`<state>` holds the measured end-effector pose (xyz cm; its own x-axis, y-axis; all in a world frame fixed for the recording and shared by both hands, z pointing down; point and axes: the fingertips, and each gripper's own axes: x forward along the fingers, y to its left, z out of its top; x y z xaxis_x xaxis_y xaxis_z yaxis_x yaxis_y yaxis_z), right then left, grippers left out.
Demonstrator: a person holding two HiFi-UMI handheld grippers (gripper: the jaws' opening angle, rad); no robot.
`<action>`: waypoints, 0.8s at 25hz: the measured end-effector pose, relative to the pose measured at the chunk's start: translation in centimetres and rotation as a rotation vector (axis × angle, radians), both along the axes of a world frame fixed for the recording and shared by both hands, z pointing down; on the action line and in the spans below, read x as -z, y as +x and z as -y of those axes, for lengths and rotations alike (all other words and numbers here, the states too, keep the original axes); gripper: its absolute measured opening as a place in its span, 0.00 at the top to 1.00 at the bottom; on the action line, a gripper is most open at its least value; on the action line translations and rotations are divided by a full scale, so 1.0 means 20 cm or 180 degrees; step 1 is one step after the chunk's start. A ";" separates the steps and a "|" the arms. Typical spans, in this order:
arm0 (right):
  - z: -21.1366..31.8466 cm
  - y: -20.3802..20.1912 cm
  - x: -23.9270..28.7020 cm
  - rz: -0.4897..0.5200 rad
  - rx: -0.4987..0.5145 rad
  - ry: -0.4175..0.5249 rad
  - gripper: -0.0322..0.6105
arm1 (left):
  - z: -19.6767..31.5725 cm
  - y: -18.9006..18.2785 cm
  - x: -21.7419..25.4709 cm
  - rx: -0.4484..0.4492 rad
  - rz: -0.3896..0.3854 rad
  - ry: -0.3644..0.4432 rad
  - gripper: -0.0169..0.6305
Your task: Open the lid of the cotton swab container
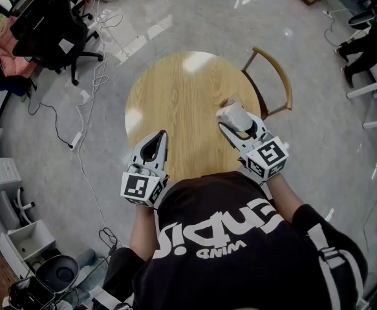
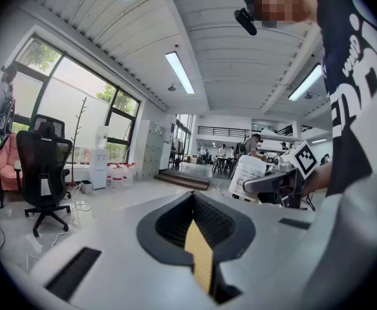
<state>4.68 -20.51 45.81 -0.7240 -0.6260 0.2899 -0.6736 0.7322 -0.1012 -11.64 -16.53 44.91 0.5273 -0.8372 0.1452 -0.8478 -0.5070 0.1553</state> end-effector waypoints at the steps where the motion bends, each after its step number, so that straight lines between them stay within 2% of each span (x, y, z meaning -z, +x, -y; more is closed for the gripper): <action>1: 0.00 -0.01 0.00 0.0000 -0.0003 -0.0003 0.64 | 0.00 -0.01 0.00 0.0000 0.0006 -0.0007 0.96; 20: 0.00 -0.01 0.02 0.0003 0.0067 0.0001 0.64 | -0.02 0.01 0.00 -0.0009 0.0007 -0.0075 0.96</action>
<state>4.46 -20.43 45.49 -0.7373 -0.6107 0.2888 -0.6579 0.7462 -0.1016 -11.47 -16.13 45.00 0.5293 -0.8320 0.1659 -0.8467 -0.5057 0.1654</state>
